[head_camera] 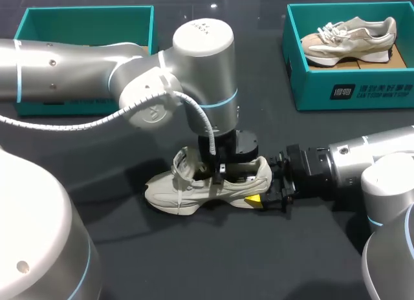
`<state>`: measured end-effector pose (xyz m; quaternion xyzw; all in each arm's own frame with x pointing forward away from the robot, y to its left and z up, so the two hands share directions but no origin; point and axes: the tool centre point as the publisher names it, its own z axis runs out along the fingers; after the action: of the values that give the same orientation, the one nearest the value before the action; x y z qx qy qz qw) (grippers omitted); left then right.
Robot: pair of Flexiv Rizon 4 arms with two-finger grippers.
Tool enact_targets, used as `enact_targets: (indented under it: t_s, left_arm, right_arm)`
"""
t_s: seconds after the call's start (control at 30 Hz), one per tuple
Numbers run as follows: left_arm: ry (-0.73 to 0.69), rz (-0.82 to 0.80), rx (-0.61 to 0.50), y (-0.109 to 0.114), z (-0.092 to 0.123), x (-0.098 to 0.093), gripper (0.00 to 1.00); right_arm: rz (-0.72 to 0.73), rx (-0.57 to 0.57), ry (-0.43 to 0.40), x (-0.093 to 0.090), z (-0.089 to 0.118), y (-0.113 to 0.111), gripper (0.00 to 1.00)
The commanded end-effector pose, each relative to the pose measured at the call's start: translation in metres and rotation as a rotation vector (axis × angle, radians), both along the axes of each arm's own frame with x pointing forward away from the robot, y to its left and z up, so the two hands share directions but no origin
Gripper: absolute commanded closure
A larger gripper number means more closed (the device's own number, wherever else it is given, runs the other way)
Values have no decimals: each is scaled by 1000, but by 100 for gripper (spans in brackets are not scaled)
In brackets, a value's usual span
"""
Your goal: Take the shoe out of the shoebox, open the shoe tongue, remove and reinsert the insole, then place the shoe into the shoebox
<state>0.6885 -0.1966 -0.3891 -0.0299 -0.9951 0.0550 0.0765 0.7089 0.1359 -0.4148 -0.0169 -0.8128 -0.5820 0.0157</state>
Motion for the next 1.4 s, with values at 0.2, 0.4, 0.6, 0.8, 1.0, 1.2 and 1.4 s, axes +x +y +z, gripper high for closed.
enact_targets:
  t_s: [0.2, 0.4, 0.6, 0.8, 1.0, 1.2, 1.4]
  left_arm:
    - [-41, -24, -6, -4, -16, -15, 83]
    - [-67, -11, -4, -6, -19, -16, 65]
    - [-119, 4, -2, -9, -28, -11, 61]
    - [-203, 16, 17, -12, -42, -6, 59]
    - [-252, 70, 37, -11, -47, 12, 62]
    - [-261, 101, 55, -9, -49, 28, 81]
    - [-238, 113, 50, -4, -47, 35, 100]
  right_arm:
    - [0, -5, 1, 2, -4, 5, 100]
    - [0, -5, 1, 2, -4, 5, 100]
    - [0, -5, 1, 2, -4, 5, 100]
    - [0, -5, 1, 2, -4, 5, 100]
    - [0, -5, 1, 2, -4, 5, 100]
    - [0, -5, 1, 2, -4, 5, 100]
    - [0, -5, 1, 2, -4, 5, 100]
